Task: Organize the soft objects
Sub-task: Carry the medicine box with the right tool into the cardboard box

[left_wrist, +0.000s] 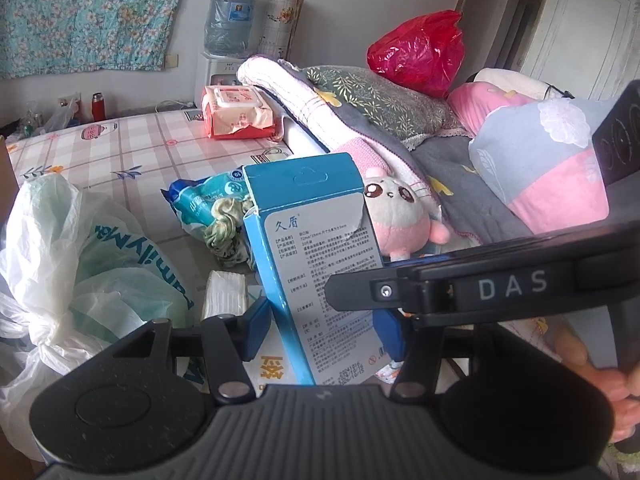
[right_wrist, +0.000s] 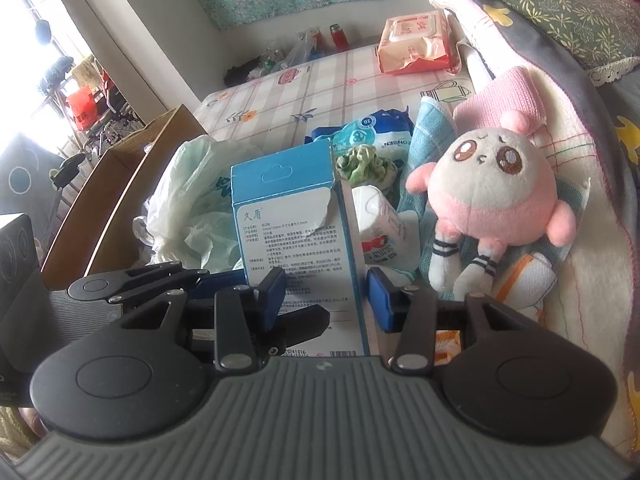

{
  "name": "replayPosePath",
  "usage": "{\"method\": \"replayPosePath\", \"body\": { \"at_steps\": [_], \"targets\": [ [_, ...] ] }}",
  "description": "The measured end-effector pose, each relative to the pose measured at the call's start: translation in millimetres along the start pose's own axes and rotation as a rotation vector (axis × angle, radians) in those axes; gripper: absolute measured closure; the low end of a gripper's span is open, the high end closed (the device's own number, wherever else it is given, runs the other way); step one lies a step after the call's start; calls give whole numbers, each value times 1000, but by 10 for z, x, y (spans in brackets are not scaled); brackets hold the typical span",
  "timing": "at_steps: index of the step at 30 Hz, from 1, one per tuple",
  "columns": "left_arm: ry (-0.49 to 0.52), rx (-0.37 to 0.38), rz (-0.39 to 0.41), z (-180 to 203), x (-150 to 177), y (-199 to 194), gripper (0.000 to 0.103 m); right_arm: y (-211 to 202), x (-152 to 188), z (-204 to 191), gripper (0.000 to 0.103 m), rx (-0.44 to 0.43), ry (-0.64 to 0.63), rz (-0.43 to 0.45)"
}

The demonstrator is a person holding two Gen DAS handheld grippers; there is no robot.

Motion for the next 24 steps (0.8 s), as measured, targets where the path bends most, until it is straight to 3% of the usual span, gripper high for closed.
{"method": "replayPosePath", "body": {
  "at_steps": [11,17,24],
  "targets": [
    [-25,-116,142,-440,-309,-680,46,-184,-326,-690,59,-84,-97,86],
    [-69,-251,202,-961,-481,-1069,46,-24,-613,-1347,59,-182,-185,102],
    [-160,-379,204,-1724,-567,-1426,46,351,-875,-2165,59,-326,-247,58]
  ]
}}
Point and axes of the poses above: each gripper's, at about its wrist camera, not at the fingertips, and y roughly the way its jaws point, z to its right, x to its underside, the point moved 8 cm from there along y, roughly the way its jaws point, and after that the axes turned 4 degrees about -x, right-handed, at the moved point
